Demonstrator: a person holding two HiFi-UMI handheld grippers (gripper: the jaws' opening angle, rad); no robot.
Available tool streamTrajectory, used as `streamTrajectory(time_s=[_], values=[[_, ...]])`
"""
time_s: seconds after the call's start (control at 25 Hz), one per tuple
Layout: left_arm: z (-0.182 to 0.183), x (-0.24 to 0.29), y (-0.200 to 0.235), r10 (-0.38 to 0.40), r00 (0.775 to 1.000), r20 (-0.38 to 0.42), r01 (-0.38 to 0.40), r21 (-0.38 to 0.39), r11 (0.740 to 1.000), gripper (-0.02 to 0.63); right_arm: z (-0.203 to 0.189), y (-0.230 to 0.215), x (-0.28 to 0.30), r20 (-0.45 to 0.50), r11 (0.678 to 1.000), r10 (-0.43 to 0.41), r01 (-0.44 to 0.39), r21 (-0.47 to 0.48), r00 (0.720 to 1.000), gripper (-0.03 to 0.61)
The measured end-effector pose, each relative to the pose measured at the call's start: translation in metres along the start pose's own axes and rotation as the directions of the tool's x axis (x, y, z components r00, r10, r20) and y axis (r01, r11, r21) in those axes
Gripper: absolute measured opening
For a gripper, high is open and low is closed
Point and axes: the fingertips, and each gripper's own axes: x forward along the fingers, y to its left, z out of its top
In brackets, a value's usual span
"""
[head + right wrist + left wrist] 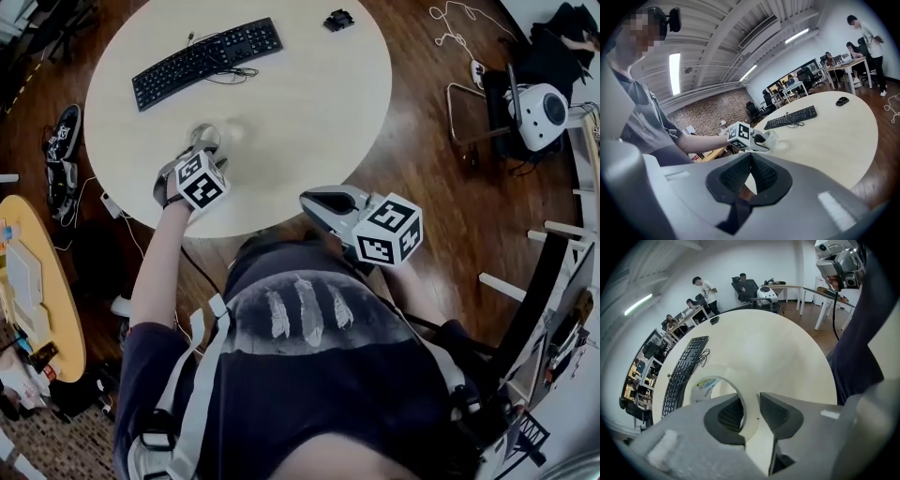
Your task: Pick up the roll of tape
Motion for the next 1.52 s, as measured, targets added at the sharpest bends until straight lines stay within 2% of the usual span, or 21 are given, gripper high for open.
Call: streamTrajectory(time_s=[0.16,0.48,0.92,1.08,1.32,1.52], values=[[0.002,-0.011,-0.001,0.023,1.000,0.008,-0.023,-0.017,1.000,0.100,0.000,-0.001,-0.001,-0.010,1.000,0.018,-0.019,-0.011,1.000,0.006],[0.039,-0.037,-0.013,0.067,0.996,0.065,-0.062,-0.077,0.995,0.097,-0.016,-0.002,-0.032,-0.006,1.000,0.020,-0.020,-0.012,1.000,0.006],[0.092,-0.090,-0.037,0.175,0.971,0.165,-0.150,-0.151,0.977,0.094,-0.041,0.002,-0.064,0.011,0.998,0.058,-0.058,-0.024,0.998,0.006],[0.095,-0.104,-0.048,0.212,0.963,0.167,-0.182,-0.178,0.967,0.094,-0.044,0.008,-0.070,0.005,0.994,0.090,-0.090,-0.060,0.996,0.006],[0.093,-0.136,-0.068,0.303,0.939,0.165,-0.259,-0.244,0.934,0.092,-0.056,0.016,-0.078,-0.048,0.986,0.113,-0.118,-0.117,0.992,0.006],[0.087,-0.160,-0.089,0.331,0.929,0.168,-0.274,-0.291,0.917,0.092,-0.076,0.018,-0.066,-0.114,0.980,0.145,-0.159,-0.122,0.983,0.006]])
